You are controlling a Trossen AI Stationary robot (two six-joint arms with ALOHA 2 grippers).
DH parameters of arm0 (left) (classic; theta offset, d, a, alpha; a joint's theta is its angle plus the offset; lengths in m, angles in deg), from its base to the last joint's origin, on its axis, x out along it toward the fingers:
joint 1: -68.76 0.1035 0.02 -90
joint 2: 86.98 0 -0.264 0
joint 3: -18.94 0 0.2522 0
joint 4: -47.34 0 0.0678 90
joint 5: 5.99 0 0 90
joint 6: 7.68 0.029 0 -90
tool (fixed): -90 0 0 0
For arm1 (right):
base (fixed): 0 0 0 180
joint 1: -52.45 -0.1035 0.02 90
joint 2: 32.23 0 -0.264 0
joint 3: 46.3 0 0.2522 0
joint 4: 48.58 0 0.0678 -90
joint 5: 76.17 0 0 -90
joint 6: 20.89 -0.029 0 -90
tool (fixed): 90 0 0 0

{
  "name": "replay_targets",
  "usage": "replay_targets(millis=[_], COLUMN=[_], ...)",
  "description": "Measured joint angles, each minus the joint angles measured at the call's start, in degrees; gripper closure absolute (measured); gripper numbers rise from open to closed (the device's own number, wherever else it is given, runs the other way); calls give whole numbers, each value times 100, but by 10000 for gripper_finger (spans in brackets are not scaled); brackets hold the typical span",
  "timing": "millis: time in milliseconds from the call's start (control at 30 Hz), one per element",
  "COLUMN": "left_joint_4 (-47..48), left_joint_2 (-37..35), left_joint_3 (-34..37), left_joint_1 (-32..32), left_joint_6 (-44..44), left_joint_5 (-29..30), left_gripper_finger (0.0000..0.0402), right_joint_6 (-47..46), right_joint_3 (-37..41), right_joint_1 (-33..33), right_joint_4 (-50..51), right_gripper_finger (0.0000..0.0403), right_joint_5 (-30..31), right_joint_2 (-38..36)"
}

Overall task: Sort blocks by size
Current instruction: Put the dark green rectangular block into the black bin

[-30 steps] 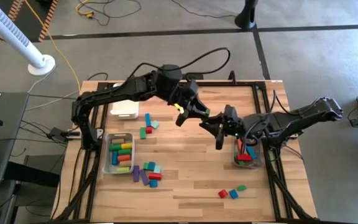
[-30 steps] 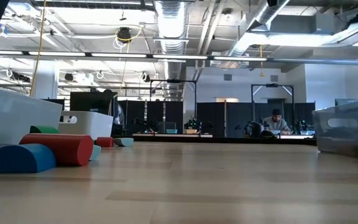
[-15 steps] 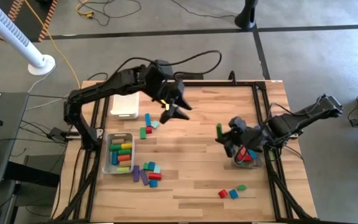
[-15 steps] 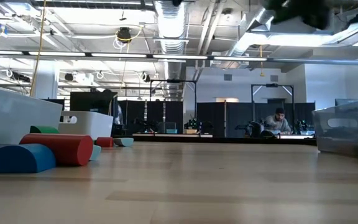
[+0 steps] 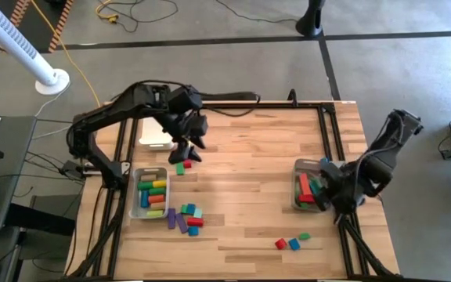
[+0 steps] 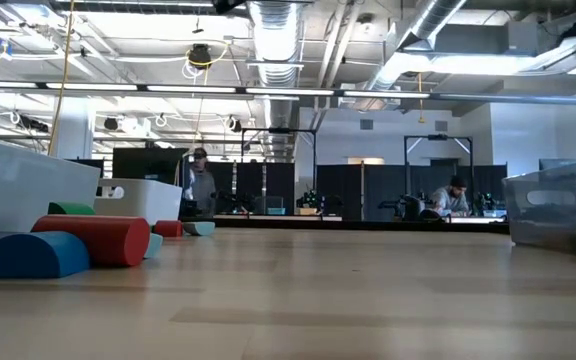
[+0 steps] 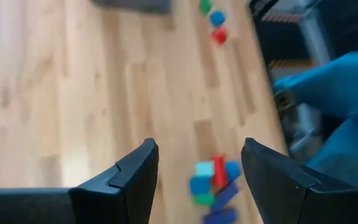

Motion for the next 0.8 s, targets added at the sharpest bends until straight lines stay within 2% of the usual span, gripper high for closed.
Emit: replay_targets(millis=[133,300,467,800], left_joint_4=[72,-215,-597,-1261], left_joint_2=[-176,-383,-620,-1026], left_joint_3=[348,1093,2029,3548], left_joint_1=[-71,-70,-72,-75], left_joint_6=[48,-61,-252,-468], left_joint_5=[452,502,502,504], left_gripper_finger=[182,182,182,182], right_joint_6=[-582,-791,-873,-696], right_joint_3=[96,500,917,1211], right_joint_1=[-348,-460,-333,53], right_joint_4=[184,-252,-752,-798], right_gripper_finger=[277,277,273,266], right_joint_5=[-21,-118,-154,-156], right_joint_2=[-2,-2,0,-2])
